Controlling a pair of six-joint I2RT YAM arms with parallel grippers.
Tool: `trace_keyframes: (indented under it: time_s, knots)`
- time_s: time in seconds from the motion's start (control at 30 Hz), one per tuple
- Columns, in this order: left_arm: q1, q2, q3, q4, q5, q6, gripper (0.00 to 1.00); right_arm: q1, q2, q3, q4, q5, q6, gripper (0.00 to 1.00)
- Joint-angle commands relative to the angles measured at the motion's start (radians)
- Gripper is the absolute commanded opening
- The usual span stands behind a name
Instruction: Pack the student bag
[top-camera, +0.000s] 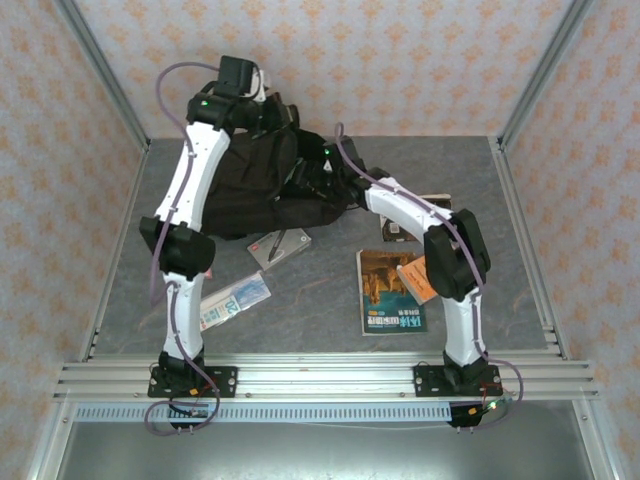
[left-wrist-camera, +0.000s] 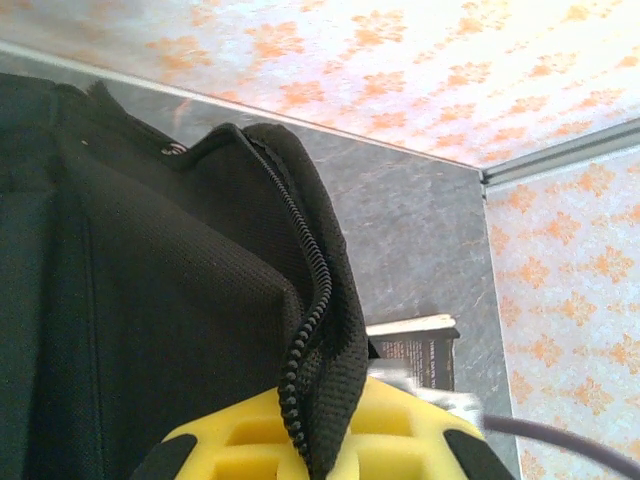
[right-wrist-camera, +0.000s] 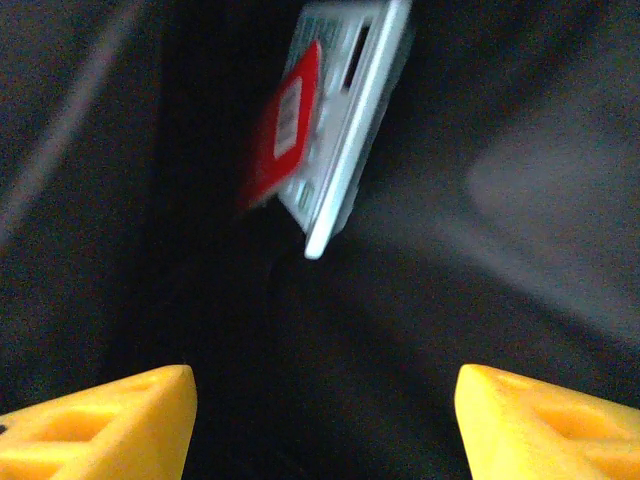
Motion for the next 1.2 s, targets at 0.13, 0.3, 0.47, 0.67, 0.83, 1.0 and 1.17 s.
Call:
trace_keyframes:
  time_s: [0.13, 0.3, 0.47, 0.67, 0.83, 1.0, 1.17]
  knots:
    - [-0.053, 0.017, 0.085, 0.088, -0.022, 0.023, 0.0, 0.016, 0.083, 0.016, 0.069, 0.034, -0.023, 0.68]
    - [-0.057, 0.046, 0.084, 0.024, -0.067, 0.07, 0.0, -0.009, 0.135, 0.124, -0.067, 0.097, -0.087, 0.7]
    - [-0.033, 0.078, 0.061, -0.041, -0.113, 0.101, 0.0, -0.008, -0.03, -0.055, -0.023, 0.213, -0.131, 0.74]
    - [-0.027, 0.075, -0.018, -0.099, -0.125, 0.091, 0.15, -0.001, -0.24, -0.233, -0.113, 0.449, -0.152, 0.77]
    - [-0.026, -0.064, -0.168, -0.029, -0.104, 0.048, 0.38, -0.001, -0.404, -0.36, -0.169, 0.638, -0.152, 0.76]
    - [-0.026, -0.244, -0.297, 0.018, -0.156, -0.005, 0.55, 0.0, -0.524, -0.419, -0.17, 0.604, -0.185, 0.76]
    - [-0.022, -0.466, -0.514, 0.022, -0.246, -0.045, 0.67, 0.001, -0.648, -0.496, -0.163, 0.638, -0.162, 0.75]
